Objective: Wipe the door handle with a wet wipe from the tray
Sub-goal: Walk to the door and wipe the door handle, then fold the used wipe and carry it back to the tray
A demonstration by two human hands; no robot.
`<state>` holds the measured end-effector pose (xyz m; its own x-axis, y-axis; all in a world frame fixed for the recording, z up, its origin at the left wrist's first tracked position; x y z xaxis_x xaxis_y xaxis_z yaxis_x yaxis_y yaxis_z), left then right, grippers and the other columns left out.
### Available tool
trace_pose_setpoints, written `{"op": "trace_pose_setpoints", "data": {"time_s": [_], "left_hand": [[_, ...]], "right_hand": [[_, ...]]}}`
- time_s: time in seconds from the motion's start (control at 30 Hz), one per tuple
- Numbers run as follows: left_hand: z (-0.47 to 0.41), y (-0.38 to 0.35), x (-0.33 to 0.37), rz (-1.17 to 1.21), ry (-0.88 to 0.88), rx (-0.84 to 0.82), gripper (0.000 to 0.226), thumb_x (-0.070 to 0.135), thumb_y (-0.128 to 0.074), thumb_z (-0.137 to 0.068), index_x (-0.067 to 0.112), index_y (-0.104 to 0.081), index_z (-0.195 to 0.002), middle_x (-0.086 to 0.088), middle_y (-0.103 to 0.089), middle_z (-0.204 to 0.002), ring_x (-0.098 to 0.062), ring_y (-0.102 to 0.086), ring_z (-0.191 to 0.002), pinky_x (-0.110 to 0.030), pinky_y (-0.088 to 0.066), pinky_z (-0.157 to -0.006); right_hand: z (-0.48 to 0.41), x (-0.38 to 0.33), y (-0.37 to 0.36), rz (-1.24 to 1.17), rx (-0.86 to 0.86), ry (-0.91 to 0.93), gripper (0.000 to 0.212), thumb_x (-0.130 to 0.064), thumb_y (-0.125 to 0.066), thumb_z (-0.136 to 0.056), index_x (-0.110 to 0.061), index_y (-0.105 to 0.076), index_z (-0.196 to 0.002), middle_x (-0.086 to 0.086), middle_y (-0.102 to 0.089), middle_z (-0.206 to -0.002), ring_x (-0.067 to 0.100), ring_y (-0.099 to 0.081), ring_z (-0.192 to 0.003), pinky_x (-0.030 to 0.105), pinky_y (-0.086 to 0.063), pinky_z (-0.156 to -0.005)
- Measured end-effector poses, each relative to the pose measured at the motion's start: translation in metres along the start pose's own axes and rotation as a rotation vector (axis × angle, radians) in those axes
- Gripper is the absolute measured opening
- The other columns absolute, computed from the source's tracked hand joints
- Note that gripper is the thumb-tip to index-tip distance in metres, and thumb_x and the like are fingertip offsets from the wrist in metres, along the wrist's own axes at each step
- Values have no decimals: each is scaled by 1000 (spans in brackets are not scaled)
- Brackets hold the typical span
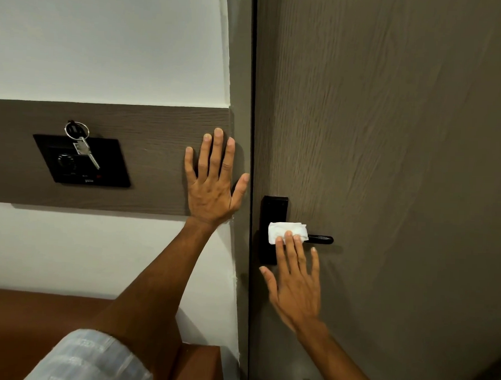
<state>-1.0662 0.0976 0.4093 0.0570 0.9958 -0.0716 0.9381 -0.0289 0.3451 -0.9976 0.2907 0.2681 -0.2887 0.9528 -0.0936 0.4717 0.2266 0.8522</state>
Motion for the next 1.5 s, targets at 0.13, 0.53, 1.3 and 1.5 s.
{"op": "trace_pose_setpoints", "data": {"time_s": [0.13,0.53,1.3,1.5], "left_hand": [[-1,-1,1,22,0,-7,70,54,-23,-97,23,10,-150,6,29,-157,-15,17,-147,-48,5,-120],[2,2,-1,32,2,-23,68,51,-23,-98,24,9,-150,6,28,-157,-14,17,-147,-48,4,-119],[185,139,75,919,893,-919,44,39,-64,-89,27,-54,-129,6,-62,-121,-12,-54,-115,-30,-45,-98],[278,240,106,1118,1243,-1023,21,26,-72,-84,9,-75,-97,-5,-76,-95,-13,-69,-76,-18,-55,-66]], "right_hand": [[-13,-15,7,22,5,35,69,-57,-26,-95,-13,-29,-149,10,-25,-158,25,-19,-147,50,-9,-118],[7,46,4,153,132,122,54,-39,-23,-101,-12,-42,-144,11,-41,-151,26,-38,-140,51,-23,-112],[82,10,68,-1145,-291,-516,20,1,-68,-84,12,-68,-100,13,-67,-82,4,-63,-59,16,-50,-56],[195,-17,93,-1309,-535,-646,12,-4,-74,-79,-9,-64,-83,9,-69,-76,21,-66,-70,25,-52,-58]]}}
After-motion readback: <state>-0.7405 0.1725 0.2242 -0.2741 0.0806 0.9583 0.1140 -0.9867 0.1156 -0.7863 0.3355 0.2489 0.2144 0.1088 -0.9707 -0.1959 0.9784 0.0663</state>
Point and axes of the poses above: each hand's wrist, its own z-axis away from the middle knuckle, its own y-axis out of the back of the hand, x = y × z, the point moved 1 cm from there along -z, towards the middle knuckle
